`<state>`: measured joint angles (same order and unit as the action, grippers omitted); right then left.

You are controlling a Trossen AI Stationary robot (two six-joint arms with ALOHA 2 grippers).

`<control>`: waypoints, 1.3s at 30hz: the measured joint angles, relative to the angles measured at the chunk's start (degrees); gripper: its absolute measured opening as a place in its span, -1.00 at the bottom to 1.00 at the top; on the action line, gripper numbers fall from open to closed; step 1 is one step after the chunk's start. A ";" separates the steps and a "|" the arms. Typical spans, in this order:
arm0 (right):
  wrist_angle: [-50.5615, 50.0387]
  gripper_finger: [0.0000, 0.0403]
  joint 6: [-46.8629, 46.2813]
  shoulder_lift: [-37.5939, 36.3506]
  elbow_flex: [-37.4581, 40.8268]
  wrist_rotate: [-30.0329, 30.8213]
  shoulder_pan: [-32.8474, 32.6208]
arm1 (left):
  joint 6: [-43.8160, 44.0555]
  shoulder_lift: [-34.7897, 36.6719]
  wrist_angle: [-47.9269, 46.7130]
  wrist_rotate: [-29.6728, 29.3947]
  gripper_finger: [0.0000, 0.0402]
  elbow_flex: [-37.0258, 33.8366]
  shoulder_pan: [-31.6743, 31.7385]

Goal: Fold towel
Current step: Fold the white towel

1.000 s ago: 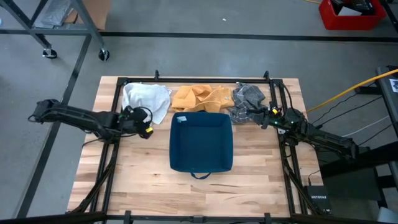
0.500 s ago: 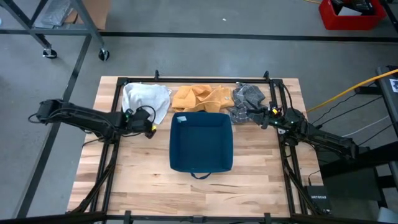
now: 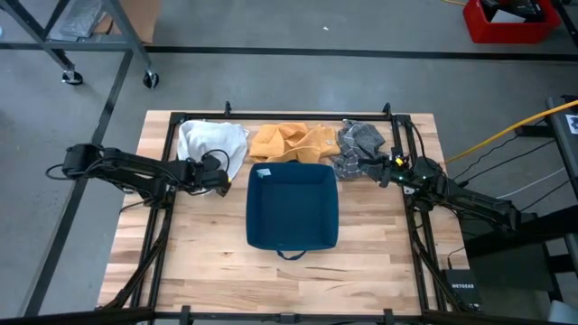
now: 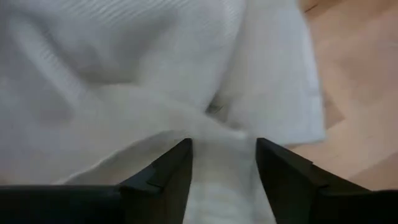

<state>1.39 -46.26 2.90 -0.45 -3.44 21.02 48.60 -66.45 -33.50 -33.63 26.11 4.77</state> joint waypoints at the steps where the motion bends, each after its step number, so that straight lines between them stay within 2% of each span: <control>1: 0.00 0.23 0.02 0.00 0.00 0.00 0.00 | -0.80 -0.01 0.76 0.01 -0.25 0.00 0.15; 9: 0.00 0.23 0.02 0.00 -0.02 0.00 0.00 | -0.53 0.06 1.49 0.82 -0.94 0.00 0.27; 16: 0.17 0.23 0.04 0.00 0.00 0.00 0.00 | 1.22 0.72 0.93 2.96 -0.98 1.67 0.27; 25: 0.70 0.23 0.86 0.02 0.00 -0.20 0.00 | -10.89 5.56 -1.64 3.09 -0.99 14.23 0.27; 31: 1.21 0.23 1.70 0.02 -0.02 -0.22 0.00 | -17.44 7.20 -7.16 -0.50 -1.00 24.14 0.27; 39: 4.82 0.23 3.56 0.02 0.00 -1.53 -0.02 | -29.91 7.29 -7.38 -8.09 -1.00 37.39 1.57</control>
<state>6.21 -42.70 2.92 -0.45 -4.97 20.99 18.69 -59.16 -40.88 -41.73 63.50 6.34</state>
